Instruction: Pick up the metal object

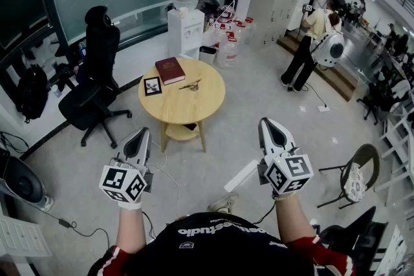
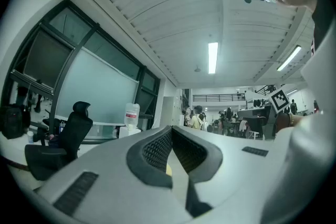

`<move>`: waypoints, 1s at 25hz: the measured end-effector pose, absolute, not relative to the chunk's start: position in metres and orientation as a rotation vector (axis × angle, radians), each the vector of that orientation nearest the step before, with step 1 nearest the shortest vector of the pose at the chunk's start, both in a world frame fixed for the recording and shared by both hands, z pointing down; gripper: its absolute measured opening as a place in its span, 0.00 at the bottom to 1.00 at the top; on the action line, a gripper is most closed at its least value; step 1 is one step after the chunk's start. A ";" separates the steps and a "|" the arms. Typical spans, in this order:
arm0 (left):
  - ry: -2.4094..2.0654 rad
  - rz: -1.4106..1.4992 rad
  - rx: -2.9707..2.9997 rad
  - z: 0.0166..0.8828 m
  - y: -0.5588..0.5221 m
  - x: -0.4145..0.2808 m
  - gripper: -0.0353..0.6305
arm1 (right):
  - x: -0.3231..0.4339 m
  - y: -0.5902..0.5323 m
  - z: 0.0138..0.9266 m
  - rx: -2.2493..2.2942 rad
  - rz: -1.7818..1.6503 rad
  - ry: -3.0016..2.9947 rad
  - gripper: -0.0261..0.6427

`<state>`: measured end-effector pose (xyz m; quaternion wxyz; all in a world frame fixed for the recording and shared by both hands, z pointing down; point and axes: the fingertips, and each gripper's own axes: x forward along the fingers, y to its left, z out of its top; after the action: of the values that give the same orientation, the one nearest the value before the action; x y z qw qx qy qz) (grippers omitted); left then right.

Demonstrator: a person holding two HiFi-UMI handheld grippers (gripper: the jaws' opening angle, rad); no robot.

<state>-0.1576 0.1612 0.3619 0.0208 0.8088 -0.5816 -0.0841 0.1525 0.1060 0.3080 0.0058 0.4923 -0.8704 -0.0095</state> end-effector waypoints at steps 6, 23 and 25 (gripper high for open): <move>-1.797 -0.255 2.515 0.362 0.159 -0.154 0.08 | 0.155 0.105 0.310 1.547 -0.012 -2.721 0.08; -1.792 -0.237 2.509 0.369 0.156 -0.156 0.08 | 0.151 0.101 0.308 1.531 0.054 -2.816 0.08; -1.793 -0.238 2.502 0.371 0.156 -0.157 0.08 | 0.149 0.101 0.309 1.518 0.063 -2.821 0.08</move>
<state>-0.1565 0.1563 0.3708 0.0274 0.8101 -0.5806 -0.0770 0.1495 0.1006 0.3093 -0.0314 0.4735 -0.8800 0.0196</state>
